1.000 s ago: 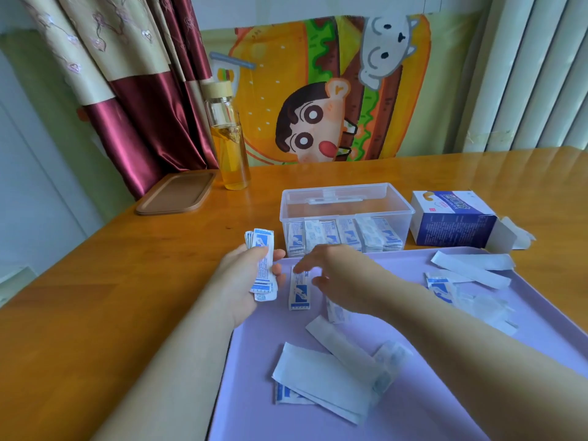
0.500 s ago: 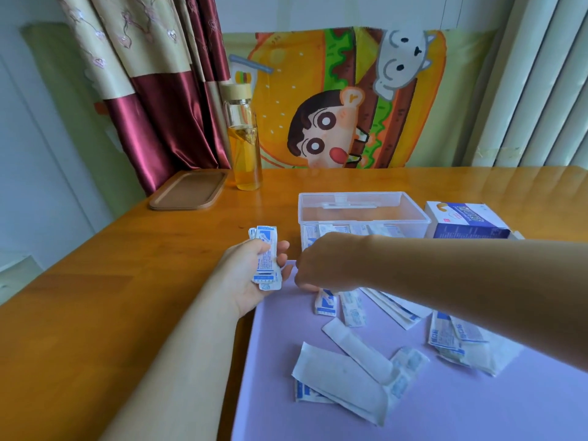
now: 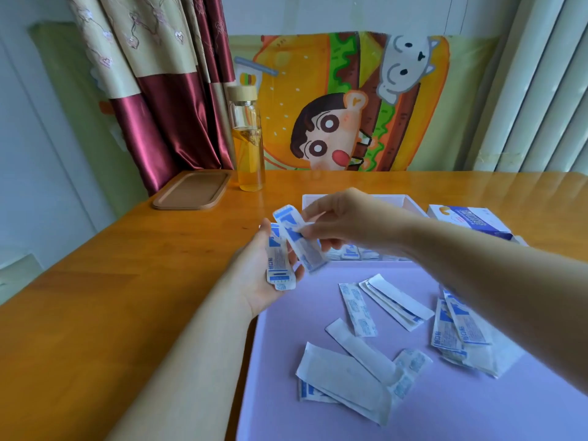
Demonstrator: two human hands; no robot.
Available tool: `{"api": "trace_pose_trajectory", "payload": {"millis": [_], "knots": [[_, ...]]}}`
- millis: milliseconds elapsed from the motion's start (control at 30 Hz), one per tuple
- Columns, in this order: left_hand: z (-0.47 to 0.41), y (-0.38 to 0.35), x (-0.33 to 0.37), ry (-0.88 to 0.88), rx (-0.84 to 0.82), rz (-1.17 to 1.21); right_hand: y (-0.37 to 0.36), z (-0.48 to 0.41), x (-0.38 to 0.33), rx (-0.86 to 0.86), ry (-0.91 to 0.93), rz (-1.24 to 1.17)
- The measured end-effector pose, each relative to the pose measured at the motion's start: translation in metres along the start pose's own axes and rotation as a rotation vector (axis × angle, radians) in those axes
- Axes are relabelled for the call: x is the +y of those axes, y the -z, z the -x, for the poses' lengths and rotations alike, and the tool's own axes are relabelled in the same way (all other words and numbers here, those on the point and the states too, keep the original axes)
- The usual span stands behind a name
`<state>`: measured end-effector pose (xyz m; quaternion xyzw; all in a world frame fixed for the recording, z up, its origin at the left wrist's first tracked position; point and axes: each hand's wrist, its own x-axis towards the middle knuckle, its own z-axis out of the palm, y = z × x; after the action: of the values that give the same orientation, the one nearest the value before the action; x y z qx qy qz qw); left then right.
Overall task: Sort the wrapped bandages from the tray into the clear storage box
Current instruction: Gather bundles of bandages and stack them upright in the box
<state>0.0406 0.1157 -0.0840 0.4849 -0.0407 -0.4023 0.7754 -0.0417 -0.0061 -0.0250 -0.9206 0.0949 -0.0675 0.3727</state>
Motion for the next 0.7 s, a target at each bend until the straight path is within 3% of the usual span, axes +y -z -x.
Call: {"api": "trace_pose_trajectory", "payload": {"millis": [67,200,433,500,600,700], "knots": [[0.003,-0.006,-0.004,0.006,-0.043,0.004,-0.011,-0.003,-0.001,0.105,-0.065,-0.153],[0.006,-0.011,-0.008,0.055,-0.079,0.114,-0.033,-0.008,0.006,0.242,-0.076,-0.040],[0.001,-0.009,-0.010,0.016,-0.004,0.219,-0.035,0.003,0.016,0.429,-0.049,-0.117],[-0.001,-0.007,-0.006,-0.005,-0.004,0.273,-0.037,0.015,0.020,0.326,-0.155,-0.198],[-0.001,-0.005,-0.005,-0.028,-0.028,0.300,-0.046,0.030,0.023,0.066,-0.332,-0.526],[0.000,-0.005,-0.007,-0.045,-0.066,0.316,-0.052,0.032,0.020,0.000,-0.322,-0.672]]}}
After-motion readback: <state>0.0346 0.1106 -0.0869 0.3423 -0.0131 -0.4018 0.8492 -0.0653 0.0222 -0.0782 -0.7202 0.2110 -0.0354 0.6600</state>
